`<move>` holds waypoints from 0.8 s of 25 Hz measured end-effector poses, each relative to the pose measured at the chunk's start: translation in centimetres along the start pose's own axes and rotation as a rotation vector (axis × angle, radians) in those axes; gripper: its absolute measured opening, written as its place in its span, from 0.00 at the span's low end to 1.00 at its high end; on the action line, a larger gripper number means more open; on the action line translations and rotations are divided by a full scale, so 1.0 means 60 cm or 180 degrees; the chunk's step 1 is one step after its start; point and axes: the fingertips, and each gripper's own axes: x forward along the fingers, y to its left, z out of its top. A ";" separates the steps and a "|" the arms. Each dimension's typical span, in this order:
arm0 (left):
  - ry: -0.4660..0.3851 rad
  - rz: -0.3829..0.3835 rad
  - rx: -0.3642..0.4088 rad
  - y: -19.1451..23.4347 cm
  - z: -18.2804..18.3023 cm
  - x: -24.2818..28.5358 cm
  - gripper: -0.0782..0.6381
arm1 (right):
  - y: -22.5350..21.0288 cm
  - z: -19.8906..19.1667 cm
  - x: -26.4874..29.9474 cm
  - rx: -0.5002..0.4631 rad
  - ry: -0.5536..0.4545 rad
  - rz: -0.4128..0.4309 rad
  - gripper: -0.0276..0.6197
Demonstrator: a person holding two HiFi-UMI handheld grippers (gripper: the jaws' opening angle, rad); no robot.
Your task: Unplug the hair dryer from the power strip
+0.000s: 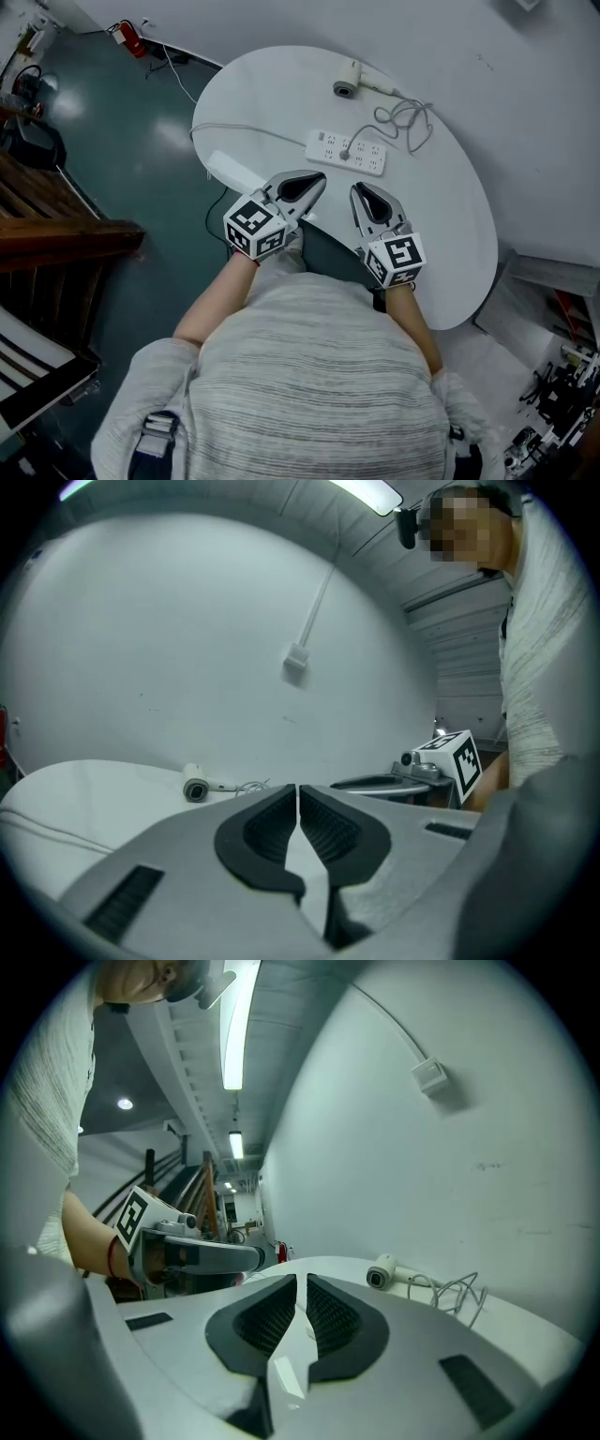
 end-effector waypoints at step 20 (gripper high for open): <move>0.0647 -0.0649 0.0348 0.112 -0.060 0.066 0.12 | -0.069 -0.066 0.124 0.0125 0.0608 -0.0426 0.17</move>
